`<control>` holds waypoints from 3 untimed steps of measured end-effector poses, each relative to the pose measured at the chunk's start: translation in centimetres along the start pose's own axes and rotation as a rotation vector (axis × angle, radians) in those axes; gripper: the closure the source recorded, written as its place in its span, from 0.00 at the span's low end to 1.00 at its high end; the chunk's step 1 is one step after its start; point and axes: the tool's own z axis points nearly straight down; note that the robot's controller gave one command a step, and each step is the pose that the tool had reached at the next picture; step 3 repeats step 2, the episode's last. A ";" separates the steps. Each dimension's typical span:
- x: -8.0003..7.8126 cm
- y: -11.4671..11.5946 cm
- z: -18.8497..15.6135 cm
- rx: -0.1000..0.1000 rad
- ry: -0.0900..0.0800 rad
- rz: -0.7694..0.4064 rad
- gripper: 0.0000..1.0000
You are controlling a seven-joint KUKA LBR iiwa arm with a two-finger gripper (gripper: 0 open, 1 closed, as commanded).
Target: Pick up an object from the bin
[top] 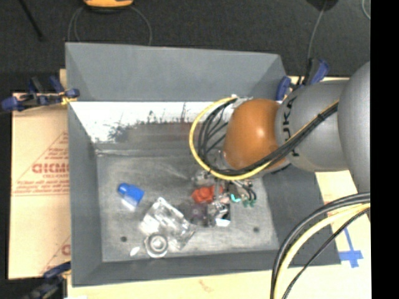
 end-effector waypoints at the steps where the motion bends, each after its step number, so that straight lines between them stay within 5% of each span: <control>1: -0.3 -0.1 -0.3 0.002 -0.008 0.002 1.00; 2: -0.5 0.2 -15.9 0.003 -0.001 -0.075 1.00; 3: -0.5 0.2 -15.9 0.003 -0.001 -0.075 1.00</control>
Offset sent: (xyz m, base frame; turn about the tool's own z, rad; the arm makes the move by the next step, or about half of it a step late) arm 0.0000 0.0000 0.0000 0.0000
